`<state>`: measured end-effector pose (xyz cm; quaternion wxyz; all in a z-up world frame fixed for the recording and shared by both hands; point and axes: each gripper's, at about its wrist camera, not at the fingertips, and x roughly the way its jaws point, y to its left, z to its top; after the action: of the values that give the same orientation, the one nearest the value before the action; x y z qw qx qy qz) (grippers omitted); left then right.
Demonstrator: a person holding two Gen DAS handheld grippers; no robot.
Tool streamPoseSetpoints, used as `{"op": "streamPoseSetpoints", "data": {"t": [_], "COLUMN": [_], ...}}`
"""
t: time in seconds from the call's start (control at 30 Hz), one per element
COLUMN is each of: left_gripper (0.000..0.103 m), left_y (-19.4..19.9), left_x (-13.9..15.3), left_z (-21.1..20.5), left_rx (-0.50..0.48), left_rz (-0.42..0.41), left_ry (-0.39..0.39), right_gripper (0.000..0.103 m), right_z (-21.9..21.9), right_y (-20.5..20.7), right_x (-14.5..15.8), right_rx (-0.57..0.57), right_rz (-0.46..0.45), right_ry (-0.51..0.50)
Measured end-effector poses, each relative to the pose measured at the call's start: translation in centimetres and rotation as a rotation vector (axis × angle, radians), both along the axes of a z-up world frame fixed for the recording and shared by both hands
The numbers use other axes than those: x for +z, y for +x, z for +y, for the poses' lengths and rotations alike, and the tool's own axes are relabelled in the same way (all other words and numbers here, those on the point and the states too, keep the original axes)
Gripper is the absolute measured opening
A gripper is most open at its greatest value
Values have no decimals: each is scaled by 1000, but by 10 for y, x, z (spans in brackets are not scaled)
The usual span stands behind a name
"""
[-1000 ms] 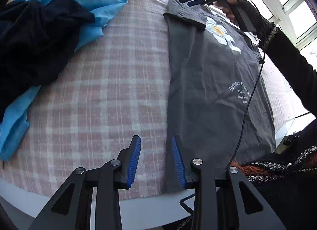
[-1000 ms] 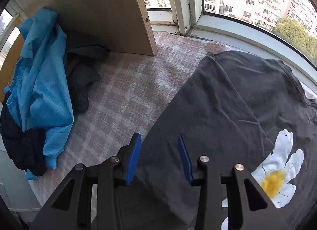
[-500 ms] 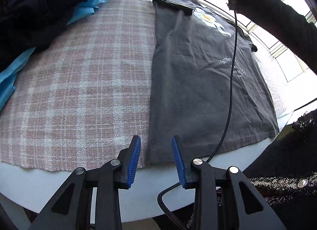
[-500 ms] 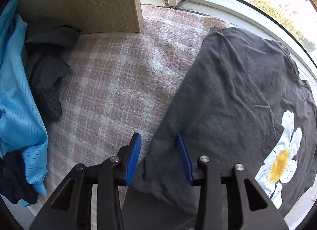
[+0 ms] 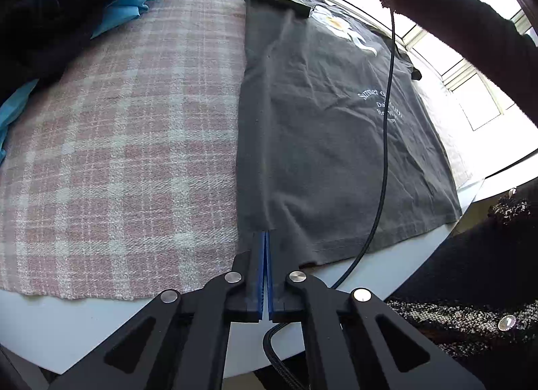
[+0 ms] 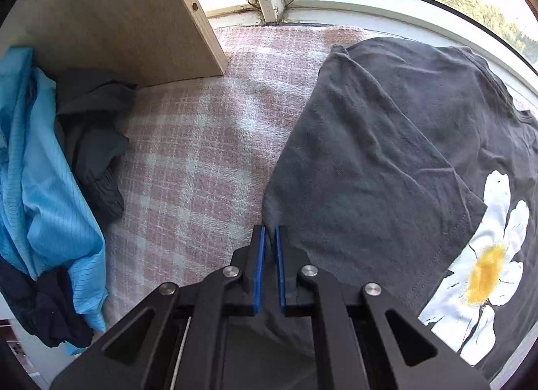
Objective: Fold clothes
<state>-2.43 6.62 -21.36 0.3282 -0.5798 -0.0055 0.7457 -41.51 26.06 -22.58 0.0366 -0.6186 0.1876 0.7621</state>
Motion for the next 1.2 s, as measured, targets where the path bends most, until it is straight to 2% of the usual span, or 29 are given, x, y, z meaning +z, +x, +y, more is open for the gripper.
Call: {"op": "streamPoseSetpoints", "data": {"t": [0.07, 0.17, 0.23, 0.33, 0.4, 0.47, 0.57, 0.63, 0.87, 0.93, 1.07, 1.13, 1.2], "left_gripper": [0, 0, 0, 0, 4, 9, 9, 9, 9, 9, 17, 18, 18], "left_y": [4, 9, 7, 1, -2, -5, -8, -10, -12, -11, -9, -8, -7], "left_x": [7, 15, 10, 0, 3, 4, 5, 6, 9, 8, 4, 1, -1], "left_z": [-3, -10, -16, -25, -26, -25, -21, -17, -9, -8, -7, -7, -7], "left_rx": [-1, 13, 35, 73, 81, 80, 66, 47, -2, -11, -33, -43, -48], "left_rz": [8, 32, 11, -29, -24, -14, -2, 8, 57, 65, 67, 66, 67], "left_ry": [24, 38, 17, -16, 2, 5, 0, -6, -35, -31, -24, -22, -16], "right_gripper": [6, 5, 7, 25, 26, 26, 26, 26, 26, 26, 25, 21, 6], "right_z": [9, 7, 0, -12, -28, -50, -88, -107, -127, -126, -129, -145, -141], "right_y": [3, -2, 0, 8, 24, 44, 71, 82, 95, 101, 122, 134, 136], "right_x": [6, -5, -6, 6, 19, 23, 12, 8, -8, -14, -16, -17, -16], "right_rx": [-28, -3, 33, 65, 116, 195, 293, 319, 272, 274, 300, 318, 297], "right_rz": [46, 2, -13, -18, -5, -26, -101, -114, -191, -214, -208, -204, -201], "right_ry": [-46, -6, 3, 97, 125, 97, 77, 78, 111, 155, 209, 229, 197]}}
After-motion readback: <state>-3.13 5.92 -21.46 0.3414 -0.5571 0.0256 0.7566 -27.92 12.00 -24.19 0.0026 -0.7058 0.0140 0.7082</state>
